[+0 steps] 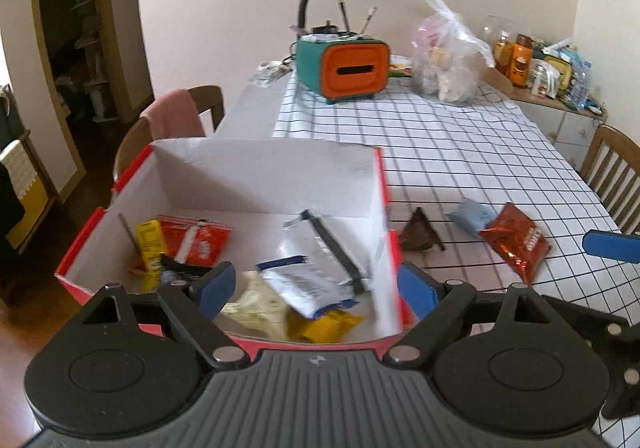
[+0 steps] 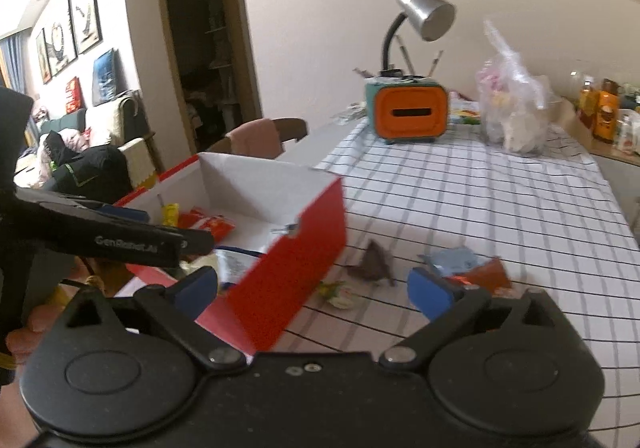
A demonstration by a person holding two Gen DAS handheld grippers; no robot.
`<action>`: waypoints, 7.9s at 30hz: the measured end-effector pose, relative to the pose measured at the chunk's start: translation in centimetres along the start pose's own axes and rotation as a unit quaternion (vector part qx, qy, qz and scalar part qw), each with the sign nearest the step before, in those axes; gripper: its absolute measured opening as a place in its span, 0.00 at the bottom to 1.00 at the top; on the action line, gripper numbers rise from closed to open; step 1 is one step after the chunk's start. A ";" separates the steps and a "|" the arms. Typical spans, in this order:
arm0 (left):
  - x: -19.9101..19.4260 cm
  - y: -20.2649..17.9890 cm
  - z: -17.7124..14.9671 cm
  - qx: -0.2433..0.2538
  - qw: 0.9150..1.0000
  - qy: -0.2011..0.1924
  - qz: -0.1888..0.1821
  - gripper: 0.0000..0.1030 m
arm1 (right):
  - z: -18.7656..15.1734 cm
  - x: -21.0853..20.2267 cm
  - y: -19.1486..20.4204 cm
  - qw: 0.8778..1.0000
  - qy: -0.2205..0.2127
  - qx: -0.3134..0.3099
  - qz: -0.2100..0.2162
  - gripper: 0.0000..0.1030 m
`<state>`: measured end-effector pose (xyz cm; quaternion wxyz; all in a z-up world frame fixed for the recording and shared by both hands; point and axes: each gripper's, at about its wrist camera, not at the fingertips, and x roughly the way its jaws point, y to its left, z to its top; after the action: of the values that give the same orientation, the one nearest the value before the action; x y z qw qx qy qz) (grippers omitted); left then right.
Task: Organize snacks
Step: 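Move both tools back toward the red Oreo bag and remaining snacks, then grasp the green-labelled jelly cup with the left tool while the right tool holds the red Oreo bag, then carry the jelly cup and Oreo bag over the red box with both tools, then open the left tool releasing the jelly cup while the right tool releases the Oreo bag, then move both tools back toward the brown packet and blue packet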
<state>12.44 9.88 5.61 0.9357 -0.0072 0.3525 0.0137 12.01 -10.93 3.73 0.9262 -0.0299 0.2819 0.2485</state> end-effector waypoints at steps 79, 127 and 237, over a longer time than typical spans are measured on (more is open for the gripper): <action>17.2 -14.8 0.0 -0.161 0.946 0.085 0.268 0.43 | -4.9 9.2 -21.3 0.989 0.026 0.135 0.054 0.49; 4.0 -8.9 2.2 -0.026 0.998 0.009 0.055 0.35 | -0.2 3.3 -11.9 0.998 -0.010 0.049 0.023 0.49; -1.1 -0.8 0.8 0.006 0.999 -0.033 0.023 0.86 | 3.5 1.7 0.8 1.000 0.017 -0.014 0.008 0.98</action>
<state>12.20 9.11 6.94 0.9464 0.0072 0.3213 0.0334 14.60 -8.78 5.87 0.9187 -0.0452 0.2943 0.2594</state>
